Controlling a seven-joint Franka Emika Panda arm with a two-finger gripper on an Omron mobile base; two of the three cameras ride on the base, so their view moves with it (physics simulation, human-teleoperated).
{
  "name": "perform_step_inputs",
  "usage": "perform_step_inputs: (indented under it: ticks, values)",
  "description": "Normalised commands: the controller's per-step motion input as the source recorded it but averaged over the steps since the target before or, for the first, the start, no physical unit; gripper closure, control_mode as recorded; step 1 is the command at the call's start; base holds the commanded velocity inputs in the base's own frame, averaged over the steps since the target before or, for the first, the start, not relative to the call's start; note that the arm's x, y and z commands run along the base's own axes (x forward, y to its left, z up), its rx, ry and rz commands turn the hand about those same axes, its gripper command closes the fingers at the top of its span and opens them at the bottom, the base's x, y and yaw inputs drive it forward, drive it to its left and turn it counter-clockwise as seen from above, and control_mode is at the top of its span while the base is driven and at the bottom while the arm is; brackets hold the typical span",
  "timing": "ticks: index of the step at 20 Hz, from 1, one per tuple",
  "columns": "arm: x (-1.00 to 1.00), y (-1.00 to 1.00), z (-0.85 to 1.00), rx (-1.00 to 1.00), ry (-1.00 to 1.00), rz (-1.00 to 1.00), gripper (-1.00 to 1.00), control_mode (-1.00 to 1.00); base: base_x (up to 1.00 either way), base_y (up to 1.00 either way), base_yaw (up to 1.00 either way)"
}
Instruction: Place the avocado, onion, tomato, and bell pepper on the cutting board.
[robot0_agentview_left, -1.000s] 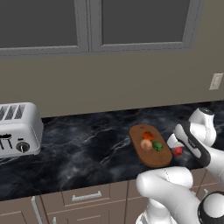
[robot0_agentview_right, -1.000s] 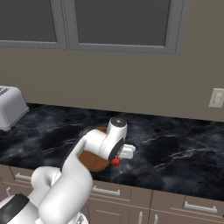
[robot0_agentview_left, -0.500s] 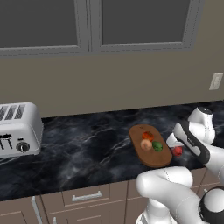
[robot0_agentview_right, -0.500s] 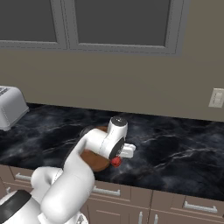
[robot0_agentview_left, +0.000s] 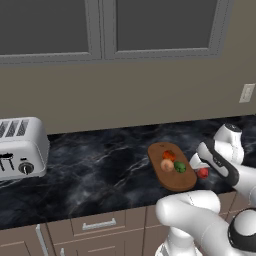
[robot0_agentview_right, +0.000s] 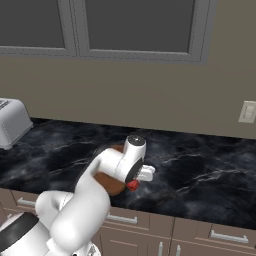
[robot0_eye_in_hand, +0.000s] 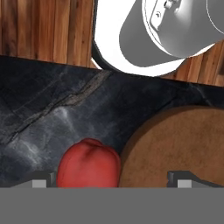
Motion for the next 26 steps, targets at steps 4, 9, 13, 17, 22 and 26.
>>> perform_step_inputs:
  ticks: [4,9,13,17,22,26]
  values:
    - [0.06,-0.1,-0.01,0.0,0.0,0.0,-1.0,-1.0,0.0,0.0,0.0]
    - [0.06,-0.11,0.0,0.0,0.0,0.0,-1.0,-1.0,0.0,0.0,0.0]
    - [0.0,0.0,-0.09,0.0,0.0,0.0,-1.0,-1.0,0.0,0.0,0.0]
    - [0.0,0.0,-0.08,0.0,0.0,0.0,-1.0,-1.0,0.0,0.0,0.0]
    - [0.0,0.0,-0.07,0.0,0.01,0.0,-1.0,-1.0,0.0,0.0,0.0]
    - [0.0,-0.06,-0.06,0.0,0.0,0.0,-1.0,-1.0,0.0,0.0,0.0]
